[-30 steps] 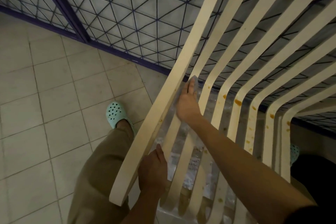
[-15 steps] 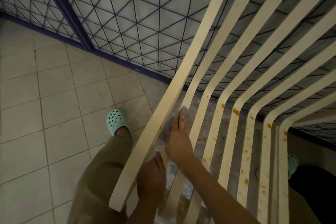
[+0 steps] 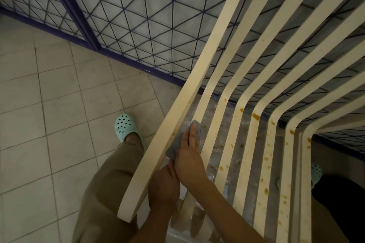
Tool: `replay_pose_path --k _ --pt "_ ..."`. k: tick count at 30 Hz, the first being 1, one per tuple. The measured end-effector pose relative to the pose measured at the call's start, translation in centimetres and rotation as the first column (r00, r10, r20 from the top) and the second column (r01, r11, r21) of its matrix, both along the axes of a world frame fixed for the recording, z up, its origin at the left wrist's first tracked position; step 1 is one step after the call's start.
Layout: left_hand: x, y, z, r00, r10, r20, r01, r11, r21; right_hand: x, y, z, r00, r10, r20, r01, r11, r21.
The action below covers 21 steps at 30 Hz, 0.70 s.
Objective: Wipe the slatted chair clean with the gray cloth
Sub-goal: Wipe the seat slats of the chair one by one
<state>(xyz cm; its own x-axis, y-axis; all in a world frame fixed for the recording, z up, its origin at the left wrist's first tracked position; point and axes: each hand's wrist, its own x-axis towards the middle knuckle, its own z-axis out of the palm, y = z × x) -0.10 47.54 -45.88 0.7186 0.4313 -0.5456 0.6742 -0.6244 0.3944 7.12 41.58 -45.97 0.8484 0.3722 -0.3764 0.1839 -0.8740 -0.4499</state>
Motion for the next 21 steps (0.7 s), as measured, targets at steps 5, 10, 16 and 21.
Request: replay_pose_path --k 5,10,16,21 --pt "0.0 -0.3 -0.6 0.981 0.114 0.158 -0.119 0.993 0.019 4.4 0.0 -0.3 0.999 -0.055 -0.001 0.055 0.998 0.015" --pt "0.1 -0.3 -0.7 0.983 0.105 0.152 -0.111 0.993 0.034 9.5 -0.6 -0.7 0.998 -0.053 0.022 0.054 0.998 -0.037" --pt "0.1 -0.3 -0.5 0.987 0.079 0.137 -0.086 0.995 0.045 13.1 -0.3 -0.1 0.996 -0.084 0.001 0.084 0.991 -0.102" --pt "0.2 -0.3 -0.3 0.989 0.074 0.132 -0.081 0.996 0.049 11.1 -0.3 0.2 0.995 -0.103 -0.005 0.103 0.994 -0.047"
